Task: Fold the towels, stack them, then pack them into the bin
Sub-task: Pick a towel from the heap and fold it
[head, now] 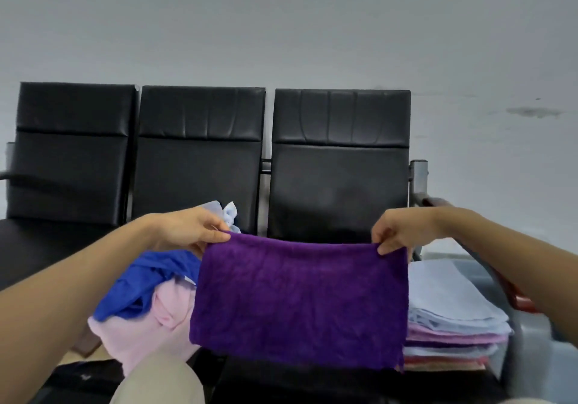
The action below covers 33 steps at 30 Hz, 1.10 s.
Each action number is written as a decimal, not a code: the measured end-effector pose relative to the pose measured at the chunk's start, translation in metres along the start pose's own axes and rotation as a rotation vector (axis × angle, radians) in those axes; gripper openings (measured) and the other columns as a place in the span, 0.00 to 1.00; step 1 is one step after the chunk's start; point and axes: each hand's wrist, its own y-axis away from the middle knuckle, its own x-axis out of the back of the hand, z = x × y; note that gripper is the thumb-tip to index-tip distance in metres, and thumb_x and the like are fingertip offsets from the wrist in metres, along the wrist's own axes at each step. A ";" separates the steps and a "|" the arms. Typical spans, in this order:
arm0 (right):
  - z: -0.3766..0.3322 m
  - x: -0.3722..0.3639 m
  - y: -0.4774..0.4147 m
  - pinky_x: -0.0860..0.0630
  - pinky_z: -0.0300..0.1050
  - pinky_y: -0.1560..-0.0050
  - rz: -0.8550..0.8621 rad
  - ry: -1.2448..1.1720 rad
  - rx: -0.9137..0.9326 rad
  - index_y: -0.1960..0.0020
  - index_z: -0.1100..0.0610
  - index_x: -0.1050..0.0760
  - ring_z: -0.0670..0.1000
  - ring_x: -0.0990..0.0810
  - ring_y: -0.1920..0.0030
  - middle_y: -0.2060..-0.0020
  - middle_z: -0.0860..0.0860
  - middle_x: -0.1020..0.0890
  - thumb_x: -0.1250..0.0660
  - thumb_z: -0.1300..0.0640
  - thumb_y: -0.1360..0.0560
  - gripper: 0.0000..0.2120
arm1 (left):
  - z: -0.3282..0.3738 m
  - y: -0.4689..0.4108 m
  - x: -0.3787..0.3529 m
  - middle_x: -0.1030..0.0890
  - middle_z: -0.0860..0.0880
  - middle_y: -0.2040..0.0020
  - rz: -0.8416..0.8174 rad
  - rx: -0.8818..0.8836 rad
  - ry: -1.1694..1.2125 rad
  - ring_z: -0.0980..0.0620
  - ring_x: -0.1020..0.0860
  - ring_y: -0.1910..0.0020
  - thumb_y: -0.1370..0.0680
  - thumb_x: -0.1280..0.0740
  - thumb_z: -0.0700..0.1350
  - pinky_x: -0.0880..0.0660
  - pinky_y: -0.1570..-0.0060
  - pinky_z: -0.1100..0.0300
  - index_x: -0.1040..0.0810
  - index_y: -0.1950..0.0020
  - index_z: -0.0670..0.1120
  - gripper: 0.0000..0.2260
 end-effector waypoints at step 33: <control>0.011 -0.228 -0.092 0.42 0.52 0.26 0.226 -0.087 0.131 0.24 0.46 0.43 0.47 0.46 0.25 0.25 0.45 0.42 0.45 0.30 0.28 0.37 | -0.131 -0.066 -0.124 0.24 0.41 0.54 0.176 0.453 0.402 0.47 0.25 0.60 0.26 0.32 0.30 0.21 0.59 0.53 0.35 0.31 0.44 0.26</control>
